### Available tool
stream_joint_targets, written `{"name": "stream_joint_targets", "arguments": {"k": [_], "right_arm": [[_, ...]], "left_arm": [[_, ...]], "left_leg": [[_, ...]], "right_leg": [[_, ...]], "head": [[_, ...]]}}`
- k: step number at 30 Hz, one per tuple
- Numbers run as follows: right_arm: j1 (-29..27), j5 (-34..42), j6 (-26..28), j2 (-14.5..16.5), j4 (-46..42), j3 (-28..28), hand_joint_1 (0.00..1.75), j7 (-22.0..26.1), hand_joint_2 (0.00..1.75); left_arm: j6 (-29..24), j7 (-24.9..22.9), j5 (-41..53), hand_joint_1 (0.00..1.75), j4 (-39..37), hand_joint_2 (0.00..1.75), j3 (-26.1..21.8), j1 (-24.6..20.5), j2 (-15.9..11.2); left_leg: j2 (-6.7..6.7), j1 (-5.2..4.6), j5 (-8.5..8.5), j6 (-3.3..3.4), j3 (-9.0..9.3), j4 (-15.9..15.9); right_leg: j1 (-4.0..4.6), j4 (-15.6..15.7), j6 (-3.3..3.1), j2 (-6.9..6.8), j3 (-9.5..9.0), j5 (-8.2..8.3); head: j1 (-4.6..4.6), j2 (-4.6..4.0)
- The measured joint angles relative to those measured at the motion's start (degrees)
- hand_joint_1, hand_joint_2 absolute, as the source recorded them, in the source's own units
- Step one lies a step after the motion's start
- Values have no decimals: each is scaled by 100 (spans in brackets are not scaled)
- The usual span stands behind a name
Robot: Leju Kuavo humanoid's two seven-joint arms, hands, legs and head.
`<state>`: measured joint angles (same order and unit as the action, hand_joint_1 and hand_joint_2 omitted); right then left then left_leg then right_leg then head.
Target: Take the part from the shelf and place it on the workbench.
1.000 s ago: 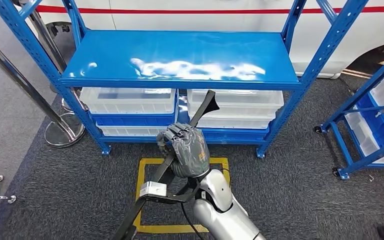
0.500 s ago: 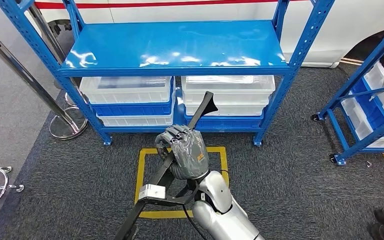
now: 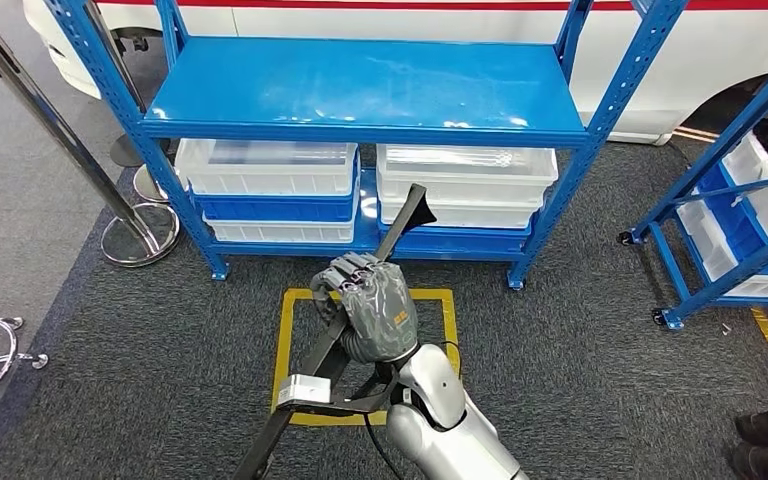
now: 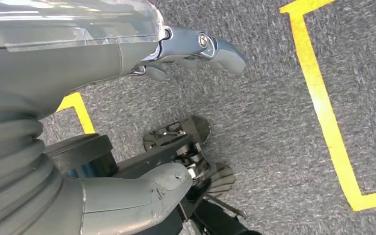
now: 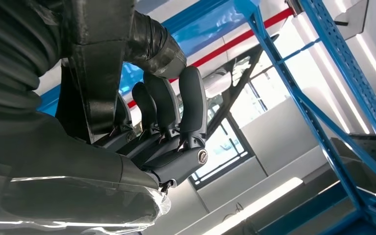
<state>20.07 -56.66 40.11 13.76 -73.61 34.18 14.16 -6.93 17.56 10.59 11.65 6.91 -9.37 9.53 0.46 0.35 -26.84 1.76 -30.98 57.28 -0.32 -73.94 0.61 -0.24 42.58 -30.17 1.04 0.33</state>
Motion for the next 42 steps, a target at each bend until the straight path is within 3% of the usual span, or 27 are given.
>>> {"name": "stream_joint_targets", "arguments": {"k": [2, 4, 7, 9, 12, 14, 15, 17, 19, 22, 24, 26, 28, 29, 30, 31, 33, 35, 38, 39, 40, 42], "right_arm": [[7, -2, 0, -4, -1, 0, 141, 0, 175], [23, -5, 0, -3, -2, 0, 141, -1, 175], [39, -7, 0, 1, -3, 0, 141, -12, 175], [63, -7, 0, 9, -3, 0, 141, -26, 175], [102, -18, -2, 23, -2, 0, 141, -40, 175], [98, -23, -2, 23, -1, 0, 141, -45, 175], [96, -23, -2, 22, -1, 0, 141, -46, 175], [99, -25, -2, 23, -4, 0, 141, -46, 175], [101, -29, -2, 25, -15, 0, 141, -44, 175], [99, -37, 0, 26, -28, 1, 141, -38, 175], [99, -38, 0, 24, -33, 1, 141, -37, 175], [97, -38, 0, 20, -35, 1, 141, -37, 175], [88, -39, 0, 11, -35, 1, 141, -36, 175], [82, -40, 0, 4, -35, 1, 141, -34, 175], [78, -43, 0, -1, -35, 0, 141, -33, 175], [77, -46, 0, -4, -35, 1, 141, -31, 175], [87, -63, 0, -6, -37, 2, 141, -28, 175], [102, -86, 0, -6, -47, 10, 141, -26, 175], [113, -101, 0, -8, -55, 21, 141, -33, 175], [122, -98, -1, -8, -54, 28, 141, -36, 175], [139, -95, -1, -8, -52, 44, 141, -37, 175], [174, -84, -2, -8, -49, 81, 141, -38, 175]], "left_arm": [[0, 4, -1, 0, 0, 175, -1, -5, 4], [0, 13, 1, 0, 0, 175, -1, -16, 14], [1, -9, 5, 0, 0, 175, -11, -26, 25], [1, -72, 15, 0, 0, 175, -26, -38, 28], [2, -153, 22, 0, 0, 175, -44, -52, 28], [9, -176, 29, 0, 0, 175, -54, -42, 27], [12, -182, 34, 0, 0, 175, -61, -38, 27], [15, -190, 49, 0, 0, 175, -76, -45, 26], [15, -197, 69, 0, 0, 175, -84, -60, 30], [15, -210, 80, 0, 0, 175, -88, -57, 34], [15, -215, 81, 0, 0, 175, -90, -62, 40], [15, -217, 82, 0, 0, 175, -90, -75, 46], [13, -227, 83, 0, 0, 175, -91, -75, 46], [11, -235, 84, 0, 0, 175, -92, -73, 46], [10, -242, 85, 0, 0, 175, -93, -73, 46], [9, -246, 86, 0, 0, 175, -93, -73, 46], [9, -251, 92, 0, 0, 175, -95, -78, 49], [10, -254, 100, 0, 0, 175, -95, -86, 54], [13, -258, 113, 0, 0, 175, -95, -98, 57], [14, -261, 118, 0, 0, 175, -95, -100, 57], [15, -263, 124, 0, 0, 175, -95, -102, 58], [15, -265, 131, 0, 0, 175, -95, -111, 58]], "left_leg": [[-8, -11, -11, -9, -22, 45], [-11, -31, -18, -42, -66, 97], [-5, -38, -8, -118, -114, 115], [-12, -36, -132, -178, -172, 246], [-23, 11, -659, -276, -560, 1161], [-22, 45, -802, -326, -748, 1643], [-21, 59, -714, -343, -699, 1583], [-22, 86, -360, -357, -326, 892], [-36, 74, -148, -328, -15, 261], [-57, 40, -68, -215, -8, 121], [-43, 53, 31, -113, -57, 80], [-24, 62, 131, -26, -145, 50], [-15, 46, 210, 6, -265, 58], [-12, 39, 246, 7, -327, 69], [-11, 33, 280, 3, -385, 84], [-12, 29, 308, -6, -436, 100], [-16, 20, 361, -40, -521, 133], [-17, 10, 420, -101, -565, 149], [-18, 13, 511, -211, -591, 130], [-25, 18, 459, -241, -623, 171], [-33, 23, 306, -267, -685, 313], [-42, 36, -209, -313, -889, 919]], "right_leg": [[9, 708, -57, 2, -429, 314], [36, 1276, -119, 4, -726, 451], [45, 1403, -181, 10, -743, 457], [5, 1468, -239, 0, -755, 504], [-18, 1497, -292, -21, -730, 557], [-21, 1480, -285, -26, -689, 580], [-27, 1465, -275, -26, -667, 592], [-41, 1424, -249, -25, -631, 610], [-33, 1385, -192, -20, -588, 639], [-26, 1405, -62, -15, -541, 730], [-40, 1328, 0, -2, -485, 631], [-51, 839, 35, 11, -298, 195], [-51, 83, 60, 13, -64, -267], [-51, -138, 65, 13, -35, -352], [-51, -163, 61, 13, -106, -330], [-50, 50, 46, 12, -299, -217], [-34, 838, -10, 13, -862, -4], [1, 1360, -67, 15, -1178, 69], [19, 1455, -156, 14, -1149, 147], [6, 1469, -197, 6, -1120, 197], [-12, 1489, -245, -2, -1077, 256], [-20, 1500, -304, -14, -953, 368]], "head": [[1, 0], [2, 0], [2, 0], [3, 0], [4, 0], [4, 0], [4, 0], [4, 0], [3, 0], [2, 0], [1, 0], [0, 0], [0, 0], [0, 0], [0, 0], [1, 0], [1, 0], [1, 0], [0, 0], [2, 0], [4, 0], [10, 0]]}}
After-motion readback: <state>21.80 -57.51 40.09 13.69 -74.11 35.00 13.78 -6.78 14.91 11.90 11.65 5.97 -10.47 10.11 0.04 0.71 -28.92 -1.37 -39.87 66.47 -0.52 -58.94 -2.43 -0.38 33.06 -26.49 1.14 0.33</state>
